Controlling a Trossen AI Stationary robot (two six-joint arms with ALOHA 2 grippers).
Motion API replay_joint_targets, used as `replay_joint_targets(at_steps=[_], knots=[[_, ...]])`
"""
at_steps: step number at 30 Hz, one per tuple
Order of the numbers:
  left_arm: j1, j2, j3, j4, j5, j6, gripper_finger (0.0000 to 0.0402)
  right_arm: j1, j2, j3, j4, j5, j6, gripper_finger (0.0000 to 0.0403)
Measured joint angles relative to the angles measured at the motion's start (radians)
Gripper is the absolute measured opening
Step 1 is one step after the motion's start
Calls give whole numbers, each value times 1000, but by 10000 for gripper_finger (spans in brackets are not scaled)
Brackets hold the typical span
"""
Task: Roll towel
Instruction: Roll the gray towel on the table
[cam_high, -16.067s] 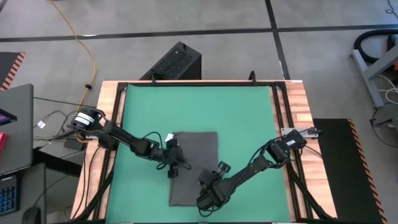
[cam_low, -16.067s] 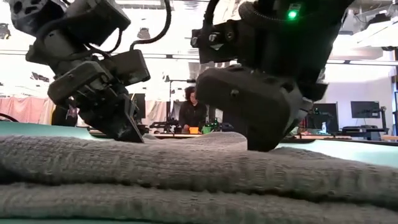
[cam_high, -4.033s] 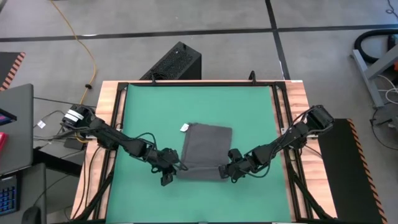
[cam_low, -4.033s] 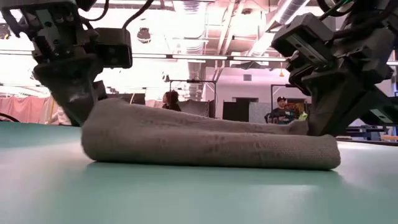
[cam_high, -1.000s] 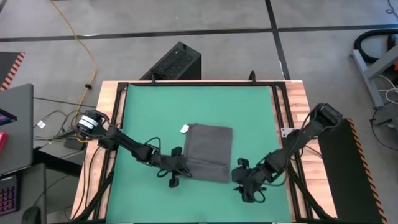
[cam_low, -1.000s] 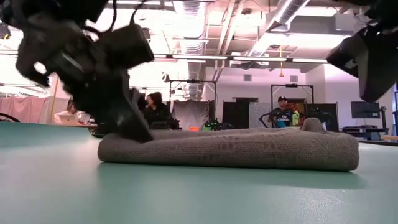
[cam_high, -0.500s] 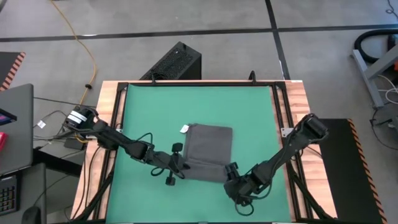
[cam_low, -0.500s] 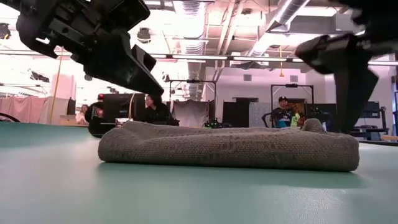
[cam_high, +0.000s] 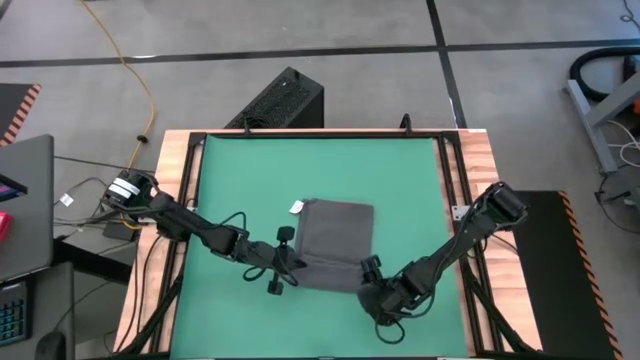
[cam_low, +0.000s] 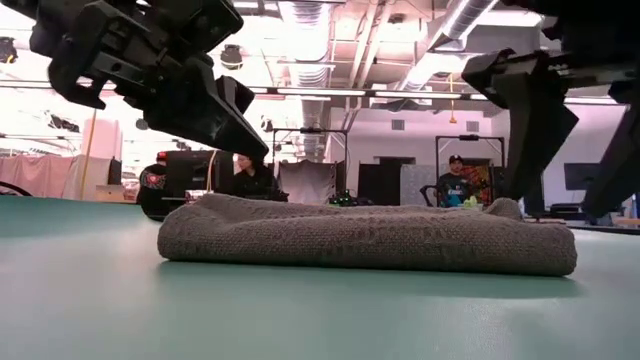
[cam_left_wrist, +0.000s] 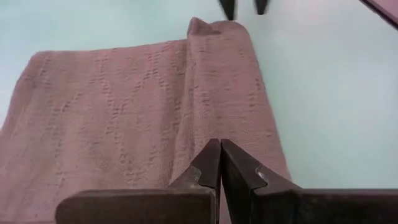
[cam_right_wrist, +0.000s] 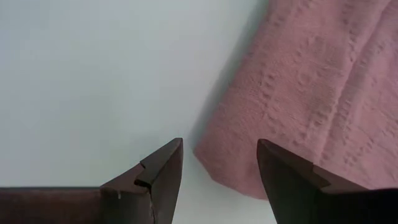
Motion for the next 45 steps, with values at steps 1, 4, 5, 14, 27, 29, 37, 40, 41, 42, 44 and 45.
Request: replay_joint_targets(at_steps=[1,4,5,14,27,29,37,40,41,42,44,45], knots=[[-3,0,0,-1,1,14,0,0,2,0,-14,8,-10,229],[-8,0,0,-12,5,49,0,-1,10,-1,-31,13,-51,229],[-10,0,0,-14,16,56,0,-6,10,-1,-27,12,-66,229],[-49,18,1,30,88,235,0,-26,32,-1,-3,3,-139,229],[7,172,0,120,99,243,0,-26,132,3,10,-33,-134,229],[22,186,-1,105,114,215,0,-22,148,2,11,-29,-125,229],[68,254,0,101,175,107,0,-26,150,1,-3,-20,-69,214],[70,287,2,129,206,42,0,-27,153,0,-12,-21,-23,190],[69,301,2,139,209,22,0,-28,153,0,-12,-23,-5,177],[66,312,3,143,210,4,0,-29,154,0,-12,-24,18,162],[65,329,5,150,213,-38,0,-30,154,0,-20,-25,79,122],[65,333,5,143,223,-61,0,-30,154,0,-29,-25,112,99]])
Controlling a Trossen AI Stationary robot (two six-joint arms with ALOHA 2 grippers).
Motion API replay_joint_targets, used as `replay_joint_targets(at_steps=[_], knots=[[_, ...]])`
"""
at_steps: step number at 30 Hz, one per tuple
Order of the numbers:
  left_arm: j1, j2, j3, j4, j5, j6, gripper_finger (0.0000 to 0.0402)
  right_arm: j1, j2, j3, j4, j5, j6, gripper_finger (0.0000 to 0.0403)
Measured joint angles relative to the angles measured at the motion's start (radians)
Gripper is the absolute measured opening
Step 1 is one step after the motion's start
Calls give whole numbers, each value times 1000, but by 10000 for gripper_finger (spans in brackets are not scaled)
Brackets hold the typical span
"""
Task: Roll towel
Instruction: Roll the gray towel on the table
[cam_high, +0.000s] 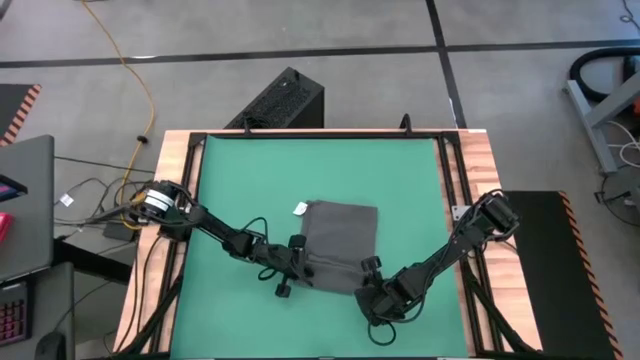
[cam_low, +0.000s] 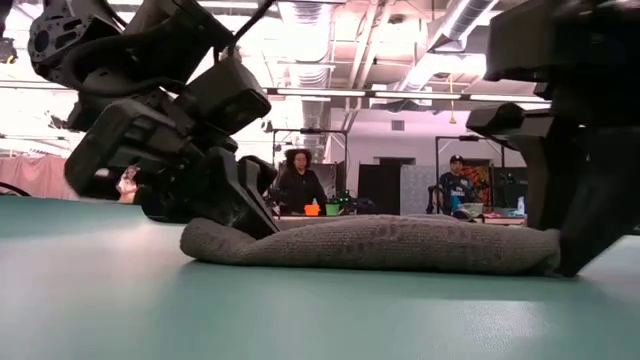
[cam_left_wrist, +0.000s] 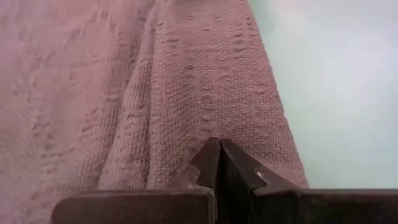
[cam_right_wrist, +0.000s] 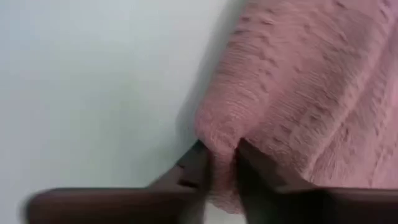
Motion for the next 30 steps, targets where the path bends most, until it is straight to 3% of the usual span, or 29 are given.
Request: replay_joint_targets(at_steps=[3,4,8,13,30], knots=[[0,0,2,-12,24,-52,0,6,0,1,-23,0,86,30],[0,0,1,-11,25,-65,0,8,-2,1,-24,0,93,24],[6,-1,-3,8,60,-133,0,24,-3,15,-32,-7,111,26],[32,1,-3,10,283,-269,0,28,-12,49,-36,-55,91,24],[31,0,-4,44,306,-423,0,-148,-144,44,1,-439,295,24]])
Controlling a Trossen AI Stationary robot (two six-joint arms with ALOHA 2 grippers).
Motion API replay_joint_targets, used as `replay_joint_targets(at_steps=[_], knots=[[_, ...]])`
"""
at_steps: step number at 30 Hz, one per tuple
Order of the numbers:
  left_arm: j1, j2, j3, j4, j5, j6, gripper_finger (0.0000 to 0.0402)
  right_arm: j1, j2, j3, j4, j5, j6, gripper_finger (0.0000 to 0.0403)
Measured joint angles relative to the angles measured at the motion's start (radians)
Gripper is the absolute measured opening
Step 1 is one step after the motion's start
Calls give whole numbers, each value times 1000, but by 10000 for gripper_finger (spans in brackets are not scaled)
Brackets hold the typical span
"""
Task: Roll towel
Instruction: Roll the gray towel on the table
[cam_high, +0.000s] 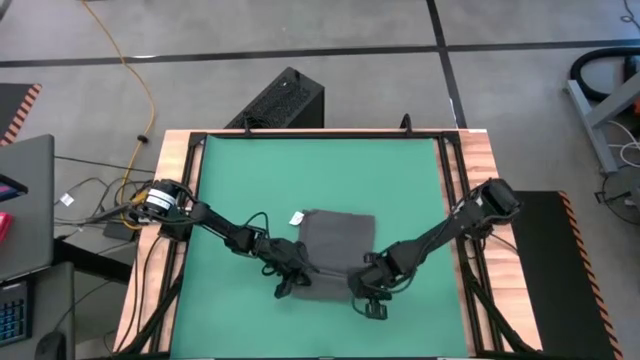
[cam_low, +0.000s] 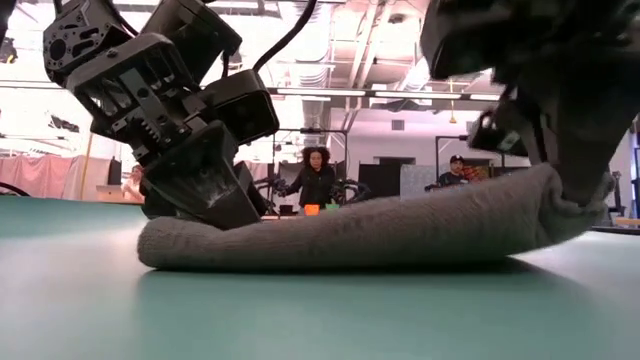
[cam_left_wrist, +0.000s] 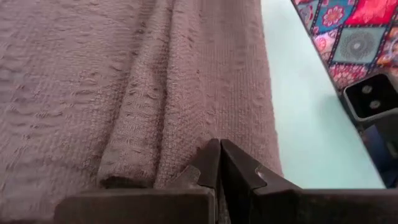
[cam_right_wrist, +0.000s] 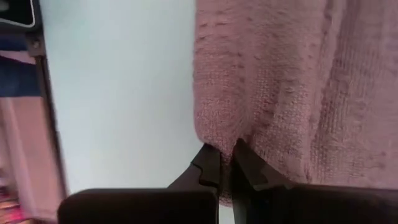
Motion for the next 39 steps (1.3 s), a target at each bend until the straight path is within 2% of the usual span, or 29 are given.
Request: replay_joint_targets(at_steps=[3,9,19,29,39], knots=[[0,-1,0,5,13,-27,0,-35,3,-16,-1,-69,54,24],[0,-1,0,5,30,-33,0,-66,-43,-15,10,-71,83,24],[-2,-1,0,5,23,-34,0,-148,-42,-15,-20,-178,112,24],[-2,-1,0,8,21,-48,0,-231,-42,-15,-141,-187,98,24],[-3,-1,0,8,10,-49,0,-307,-39,-14,-160,-204,46,24]])
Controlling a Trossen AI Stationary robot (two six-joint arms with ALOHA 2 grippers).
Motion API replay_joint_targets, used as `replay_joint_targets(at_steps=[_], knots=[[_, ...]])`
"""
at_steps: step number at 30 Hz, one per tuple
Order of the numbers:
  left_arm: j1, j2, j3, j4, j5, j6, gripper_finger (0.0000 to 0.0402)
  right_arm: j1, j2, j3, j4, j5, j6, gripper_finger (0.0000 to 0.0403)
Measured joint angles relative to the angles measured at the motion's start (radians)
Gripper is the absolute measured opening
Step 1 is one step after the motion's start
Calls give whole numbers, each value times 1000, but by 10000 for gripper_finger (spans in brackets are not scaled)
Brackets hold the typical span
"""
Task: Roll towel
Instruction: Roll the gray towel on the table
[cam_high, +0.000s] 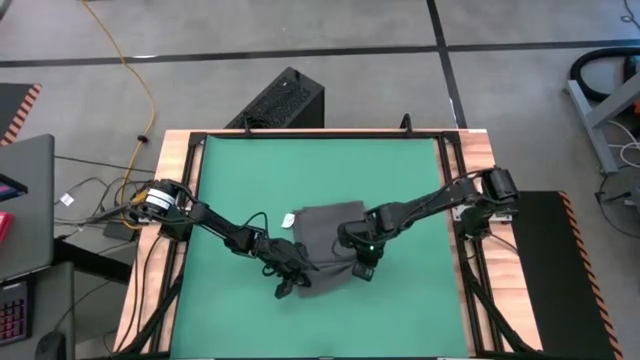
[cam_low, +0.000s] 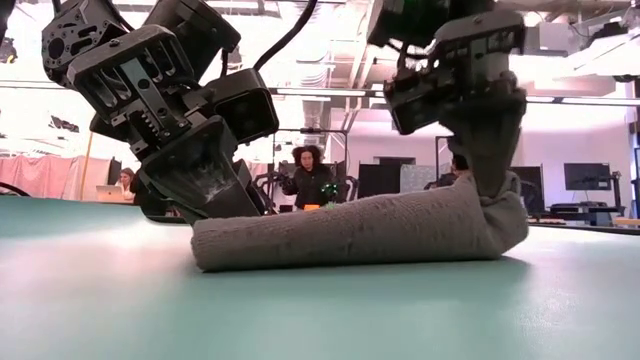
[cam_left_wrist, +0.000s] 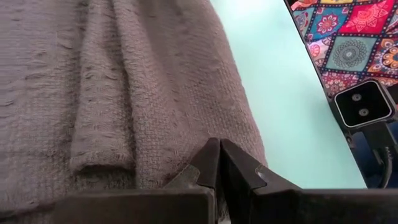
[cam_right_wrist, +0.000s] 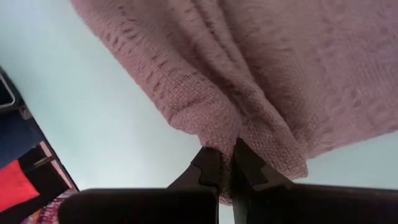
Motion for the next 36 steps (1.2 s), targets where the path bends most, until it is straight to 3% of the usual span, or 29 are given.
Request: replay_joint_targets(at_steps=[10,30,36], knots=[[-6,0,0,-3,13,5,0,-98,-3,1,-1,-93,-46,24],[-10,-16,0,-6,32,-5,0,-237,-11,-54,-14,-11,-123,24],[-28,-205,-11,-272,-57,128,0,-243,-11,-54,15,-10,-145,24]])
